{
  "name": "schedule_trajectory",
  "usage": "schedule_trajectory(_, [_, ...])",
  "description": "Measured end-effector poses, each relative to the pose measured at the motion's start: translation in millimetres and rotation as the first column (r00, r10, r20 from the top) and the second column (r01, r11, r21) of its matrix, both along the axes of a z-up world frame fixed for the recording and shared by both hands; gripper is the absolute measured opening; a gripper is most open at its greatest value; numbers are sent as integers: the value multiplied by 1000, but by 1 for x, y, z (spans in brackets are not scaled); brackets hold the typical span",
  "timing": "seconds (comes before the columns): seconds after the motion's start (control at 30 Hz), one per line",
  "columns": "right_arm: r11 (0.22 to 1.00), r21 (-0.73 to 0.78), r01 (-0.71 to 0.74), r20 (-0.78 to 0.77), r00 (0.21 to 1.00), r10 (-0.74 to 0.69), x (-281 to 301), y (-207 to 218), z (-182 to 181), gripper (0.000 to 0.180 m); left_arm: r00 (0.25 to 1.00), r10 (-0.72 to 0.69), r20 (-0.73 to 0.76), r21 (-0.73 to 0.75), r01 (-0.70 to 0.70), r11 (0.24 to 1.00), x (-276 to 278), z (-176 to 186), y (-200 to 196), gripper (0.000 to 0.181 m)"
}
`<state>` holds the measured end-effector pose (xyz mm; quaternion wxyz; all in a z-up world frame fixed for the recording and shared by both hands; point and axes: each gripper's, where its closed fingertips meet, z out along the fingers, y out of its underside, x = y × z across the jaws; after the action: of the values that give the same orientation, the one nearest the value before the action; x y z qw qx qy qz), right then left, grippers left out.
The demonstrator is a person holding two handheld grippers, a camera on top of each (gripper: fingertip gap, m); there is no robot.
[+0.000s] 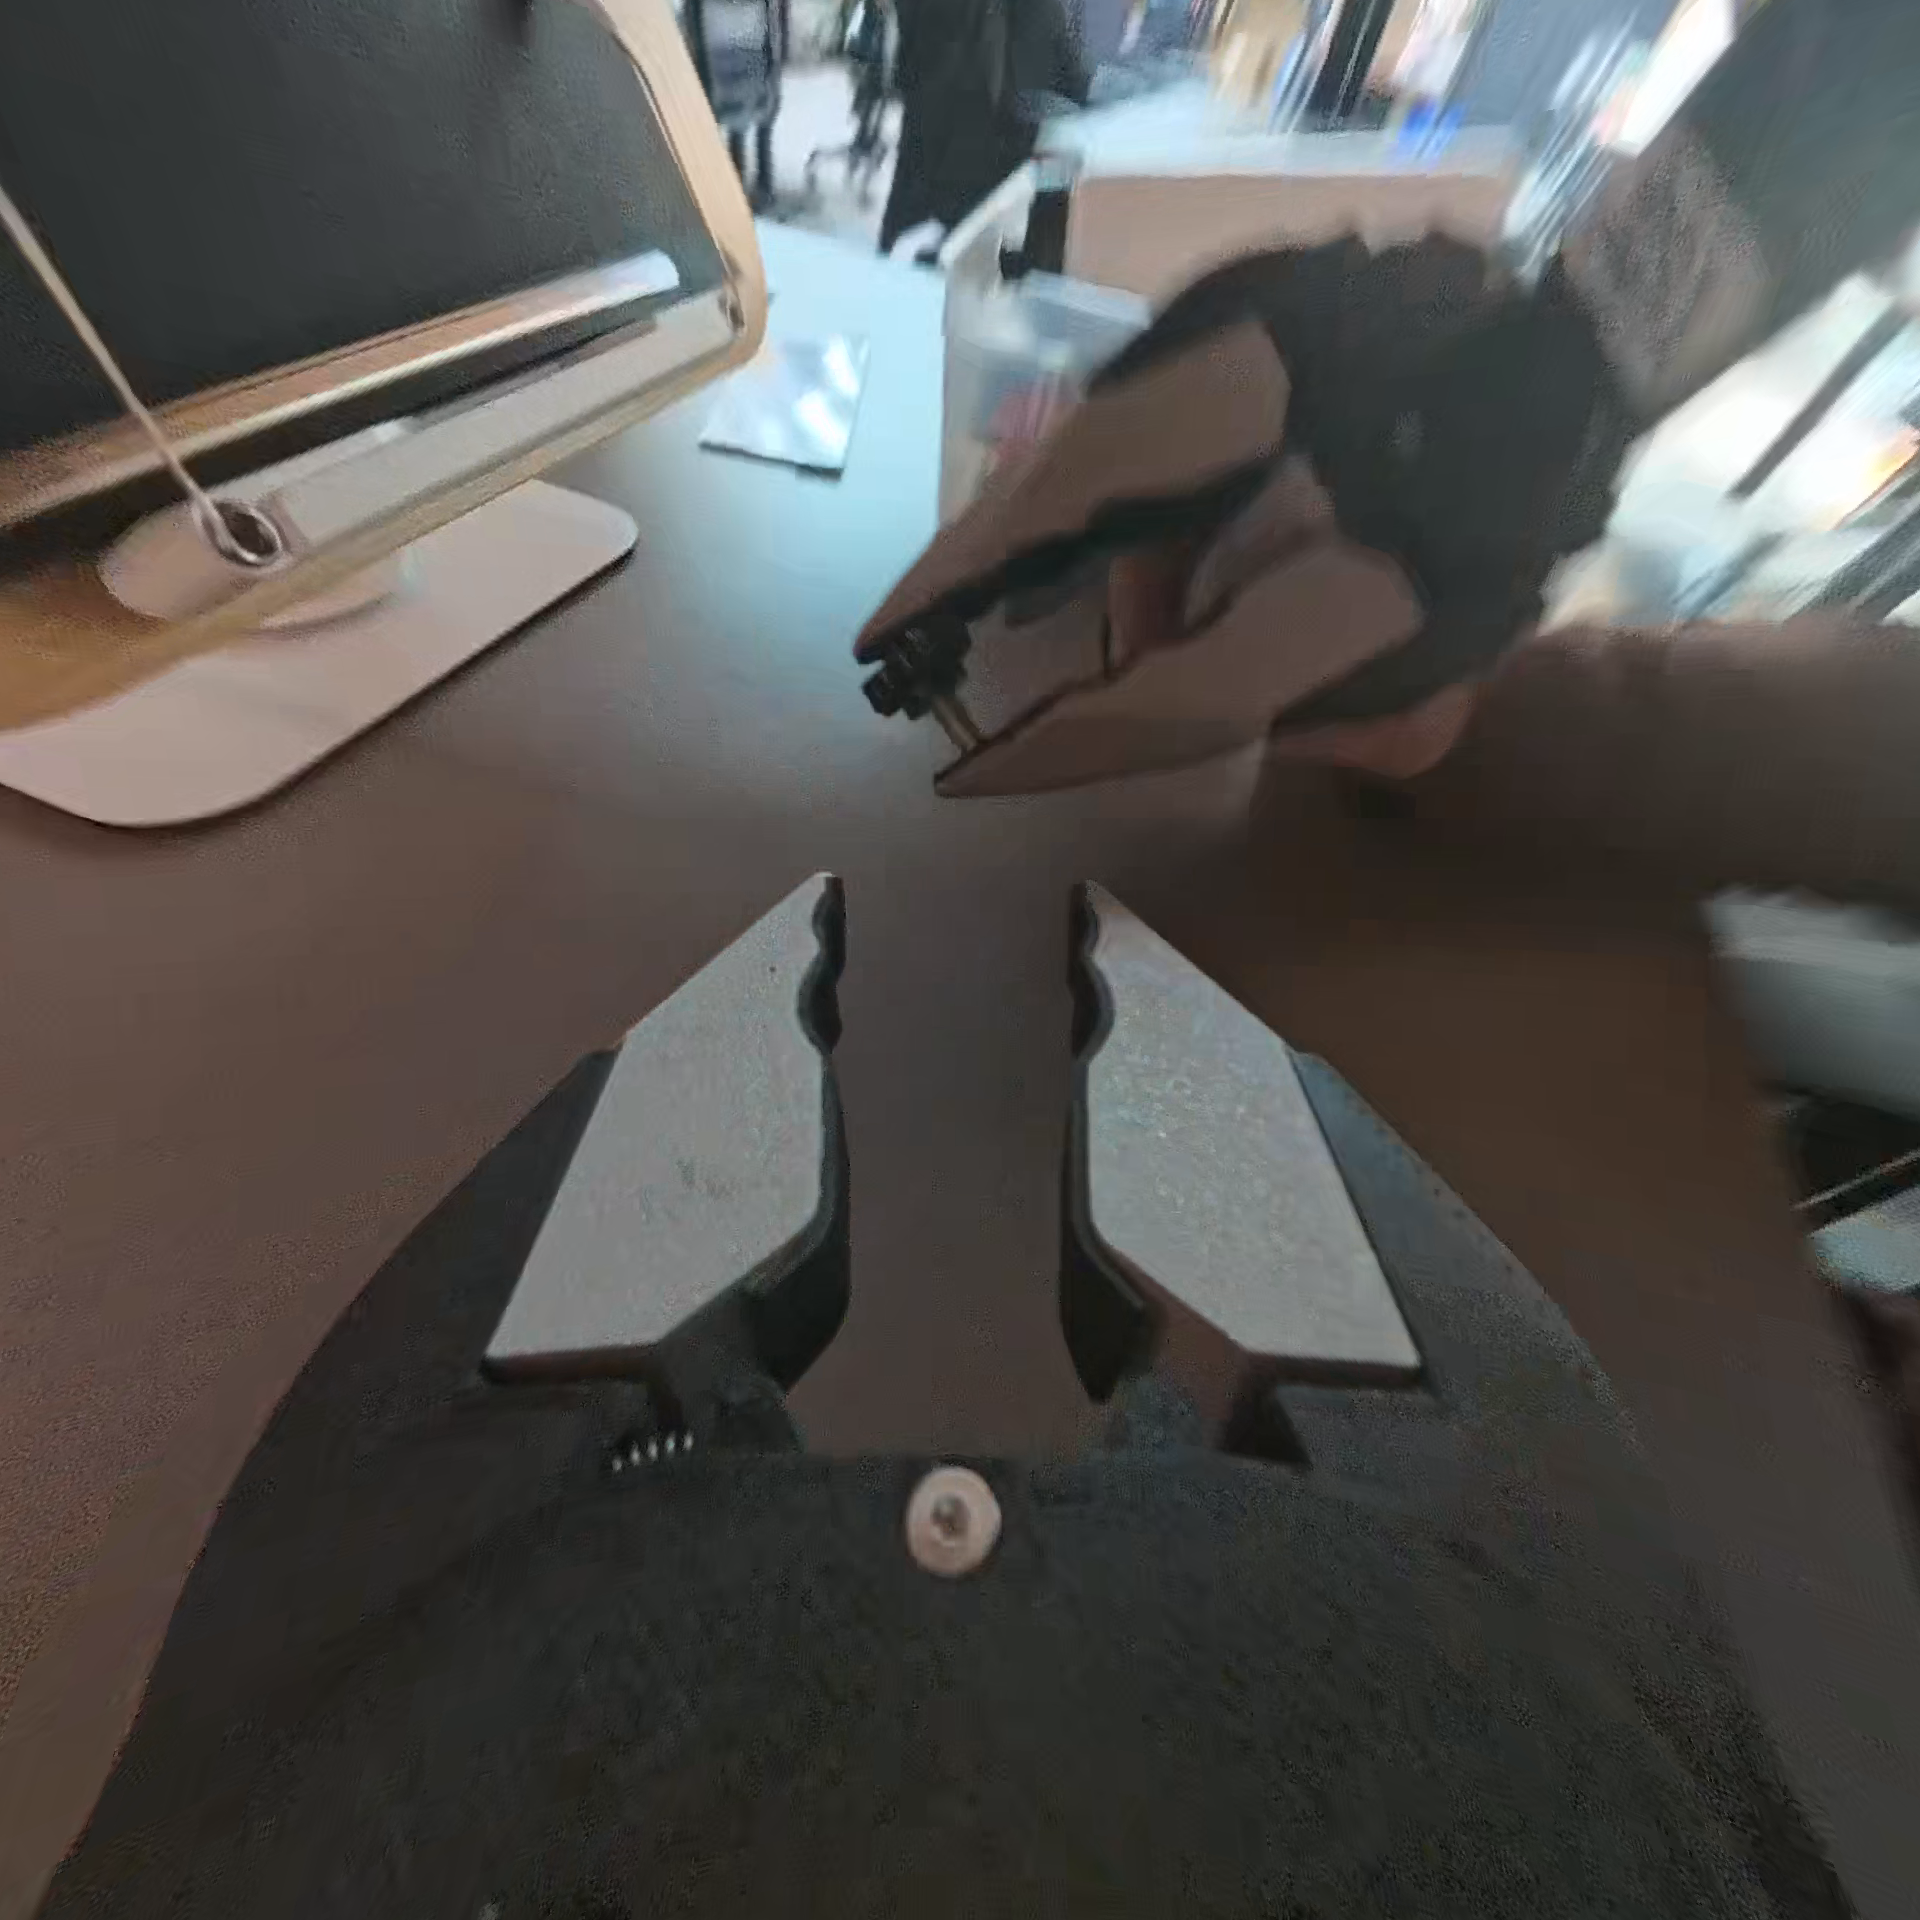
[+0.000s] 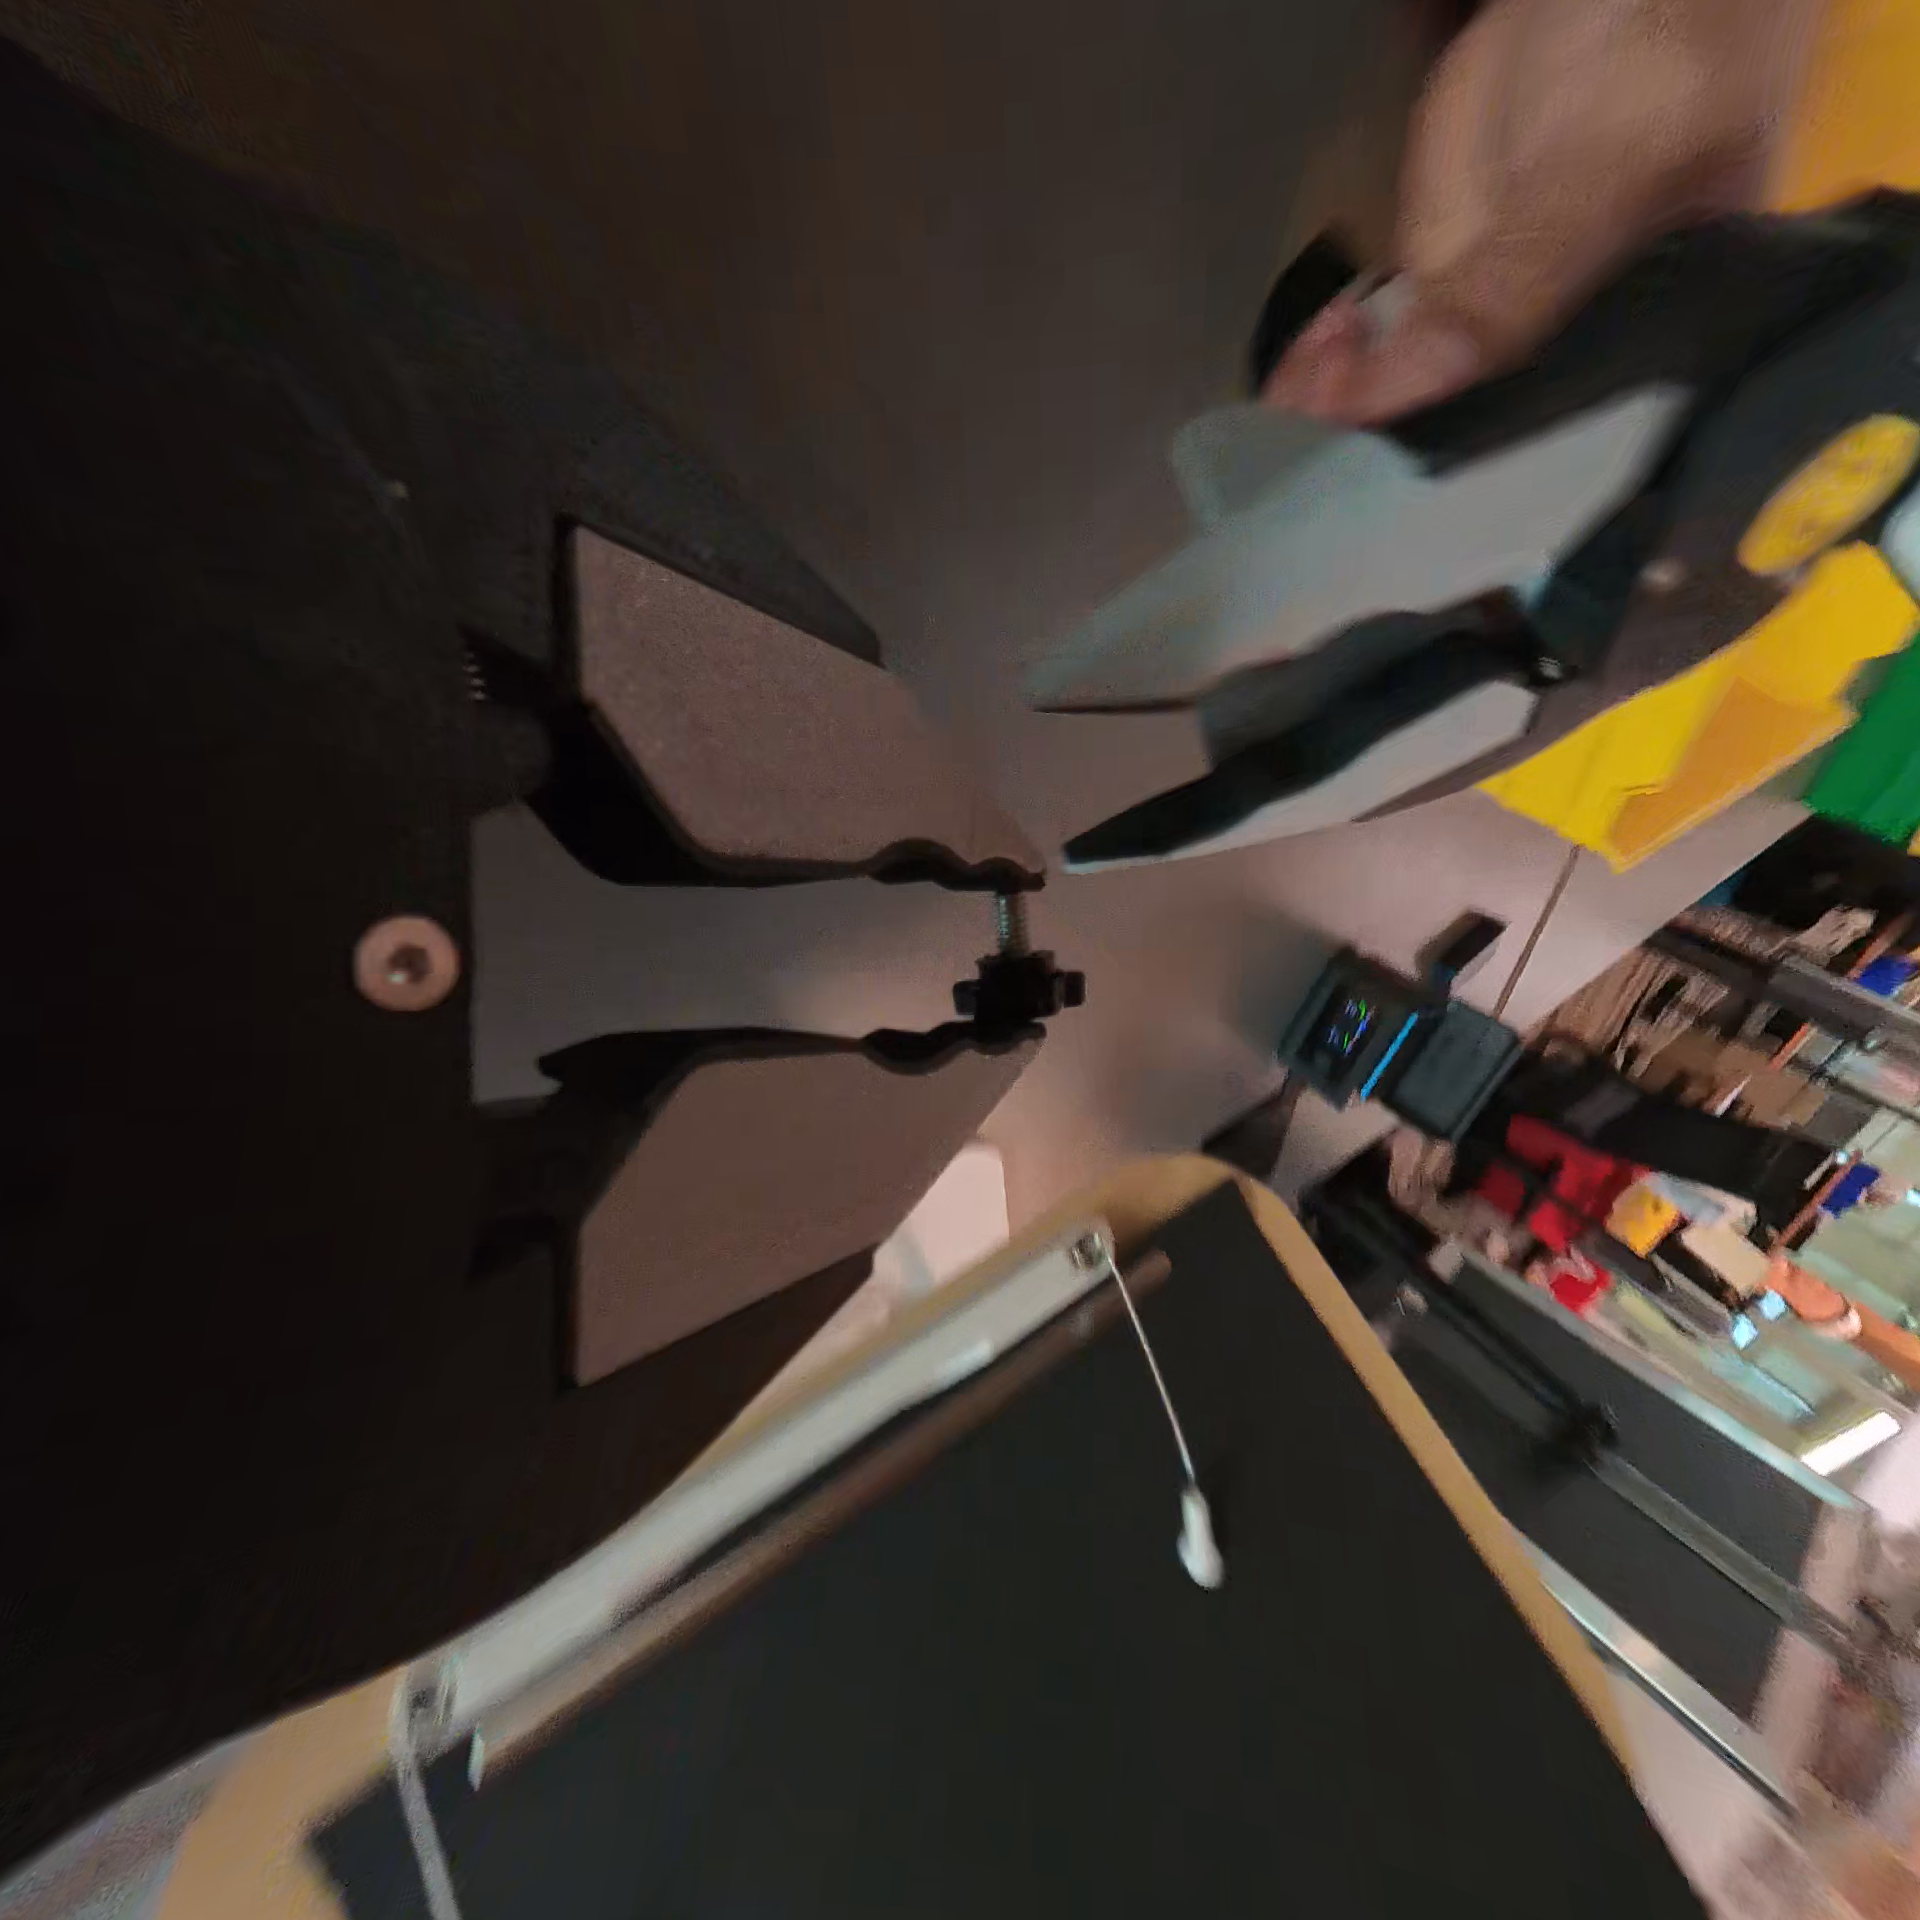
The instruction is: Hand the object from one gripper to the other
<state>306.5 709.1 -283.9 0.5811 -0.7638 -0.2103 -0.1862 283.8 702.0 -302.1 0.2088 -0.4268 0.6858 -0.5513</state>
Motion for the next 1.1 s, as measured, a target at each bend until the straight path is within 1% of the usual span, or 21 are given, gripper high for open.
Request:
schedule_trajectory(0.03, [1000, 10, 25, 112, 993, -26, 1, -1, 1, 22, 1000, -12, -14, -104, 10, 995, -1, 7, 3, 40])
schedule_trajectory(0.1, [999, 32, 35, 258, 965, -42, -5, -2, 4, 22, 999, -36, -33, -253, 26, 967, -3, 16, 8, 40])
schedule_trajectory(0.2, [999, 33, -13, 349, 937, 0, -26, 1, 4, 22, 996, -89, -13, -370, 78, 926, -7, 27, 3, 41])
schedule_trajectory(0.27, [999, 52, -14, 399, 917, -8, -33, 3, 7, 22, 993, -118, -16, -373, 103, 922, -9, 28, -4, 38])
schedule_trajectory(0.37, [998, 47, -30, 437, 900, 7, -43, 4, 5, 22, 988, -151, -19, -300, 139, 944, -12, 21, -16, 21])
schedule_trajectory(0.47, [998, 47, -41, 458, 889, 15, -49, 5, 3, 22, 990, -144, -5, -238, 138, 961, -11, 18, -21, 21])
schedule_trajectory(0.53, [998, 45, -48, 437, 899, 24, -48, 5, 2, 22, 992, -126, 5, -181, 125, 976, -10, 16, -18, 20])
schedule_trajectory(0.6, [999, 8, -34, 367, 930, 29, -41, 5, -4, 22, 999, -20, 33, -22, 21, 1000, -2, 9, -3, 20])
schedule_trajectory(0.63, [999, -9, -41, 292, 955, 41, -38, 4, -7, 22, 997, 40, 60, 89, -46, 995, 1, 5, 8, 20])
schedule_trajectory(0.67, [998, -27, -58, 188, 980, 62, -35, 3, -9, 23, 991, 91, 96, 188, -108, 976, 3, 4, 17, 20])
schedule_trajectory(0.7, [996, -49, -74, 61, 995, 77, -32, 2, -12, 27, 982, 127, 138, 256, -159, 954, 5, 5, 24, 20])
schedule_trajectory(0.73, [994, -63, -88, -76, 994, 83, -29, 2, -13, 32, 975, 143, 172, 306, -190, 933, 5, 7, 28, 20])
schedule_trajectory(0.77, [991, -66, -119, -218, 971, 102, -28, 1, -13, 33, 969, 143, 201, 355, -208, 911, 5, 9, 29, 20])
schedule_trajectory(0.8, [985, -58, -164, -357, 924, 133, -30, 0, -11, 33, 961, 142, 237, 408, -231, 884, 6, 10, 29, 20])
schedule_trajectory(0.83, [979, -37, -200, -478, 864, 158, -32, -1, -6, 35, 951, 137, 276, 461, -257, 850, 6, 11, 29, 20])
schedule_trajectory(0.9, [968, 25, -249, -651, 731, 204, -33, -1, 4, 39, 934, 103, 343, 564, -293, 772, 7, 12, 26, 20])
schedule_trajectory(0.97, [953, 65, -295, -761, 604, 239, -37, -2, 9, 39, 912, 47, 408, 646, -324, 691, 7, 14, 20, 20])
schedule_trajectory(1.0, [953, 64, -297, -792, 566, 229, -37, 0, 8, 40, 901, 16, 434, 677, -337, 654, 7, 15, 16, 20])
schedule_trajectory(1.03, [954, 44, -295, -810, 548, 207, -37, 1, 3, 40, 893, -2, 450, 700, -351, 622, 7, 15, 13, 20])
schedule_trajectory(1.1, [952, 25, -306, -819, 540, 195, -41, 4, -2, 38, 898, -21, 439, 735, -345, 584, 8, 11, 9, 20])
